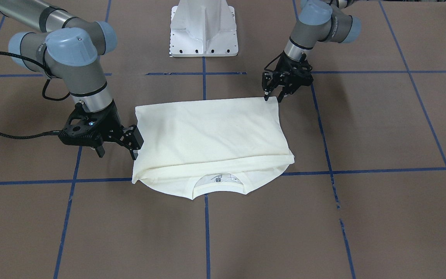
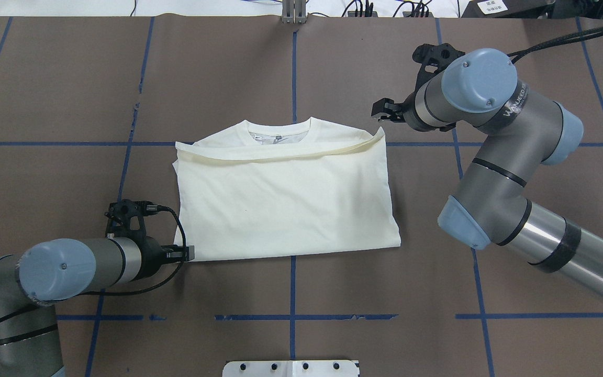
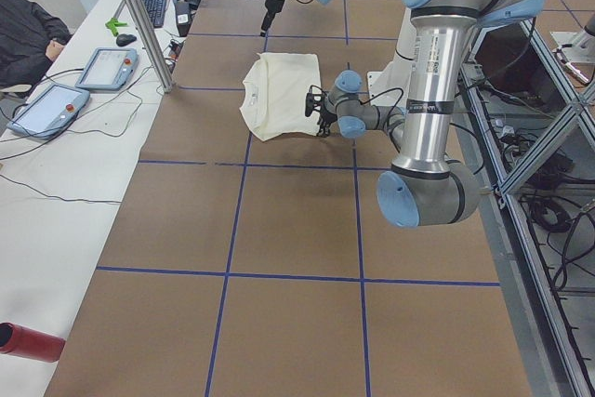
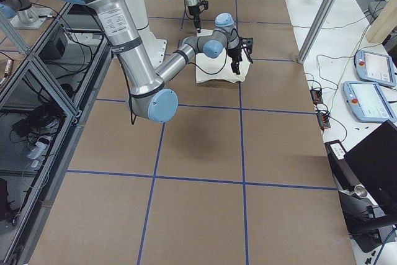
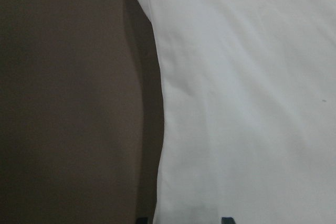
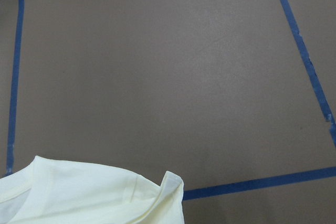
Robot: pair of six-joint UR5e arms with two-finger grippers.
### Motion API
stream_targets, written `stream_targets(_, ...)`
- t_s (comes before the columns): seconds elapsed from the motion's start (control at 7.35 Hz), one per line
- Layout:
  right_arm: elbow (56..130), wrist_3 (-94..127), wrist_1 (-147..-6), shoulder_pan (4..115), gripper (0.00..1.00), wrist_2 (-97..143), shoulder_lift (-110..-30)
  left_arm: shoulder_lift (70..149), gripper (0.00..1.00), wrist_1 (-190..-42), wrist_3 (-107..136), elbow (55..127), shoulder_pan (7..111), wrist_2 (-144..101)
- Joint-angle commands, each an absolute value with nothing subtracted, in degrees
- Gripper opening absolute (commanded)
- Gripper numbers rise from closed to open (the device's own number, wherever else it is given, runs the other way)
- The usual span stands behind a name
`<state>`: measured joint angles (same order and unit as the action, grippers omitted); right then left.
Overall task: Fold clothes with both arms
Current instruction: 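Move the left gripper down to the folded shirt's side edge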
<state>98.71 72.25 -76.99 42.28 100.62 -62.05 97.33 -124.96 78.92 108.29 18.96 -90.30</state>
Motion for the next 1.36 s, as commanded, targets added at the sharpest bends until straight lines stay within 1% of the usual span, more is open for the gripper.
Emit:
stream_targets(0.0,98.7,72.3,-77.0,42.3,1.0,100.5,-62.1,97.3,0.51,-124.9,79.0,108.3,18.2,-89.6)
stream_targets(0.14,98.7,72.2,-77.0,42.3,1.0,100.5,-62.1,97.3,0.4,-124.9,79.0,108.2,18.2,-89.6)
stream_targets(0.27,98.7,72.3,-77.1,42.3,1.0,100.5,-62.1,97.3,0.22,-124.9,79.0,108.2,18.2,-89.6)
stream_targets(0.41,98.6,72.3,-77.0,42.3,1.0,100.5,-62.1,97.3,0.0,-124.9,79.0,108.3,18.2,-89.5)
stream_targets(0.54,98.6,72.3,-77.1,42.3,1.0,100.5,-62.1,97.1,0.0,-124.9,78.9,108.5,18.3,-89.4)
stream_targets(0.82,98.6,72.3,-77.1,42.3,1.0,100.5,-62.1,93.2,0.0,-124.9,78.1,111.3,18.9,-89.8)
stream_targets(0.95,98.5,72.3,-77.1,42.3,1.0,100.5,-62.1,92.4,0.0,-124.9,74.7,111.4,20.0,-89.7)
stream_targets(1.22,98.5,72.4,-77.1,42.3,1.0,100.5,-62.3,93.0,0.0,-124.8,64.2,108.9,28.3,-89.8)
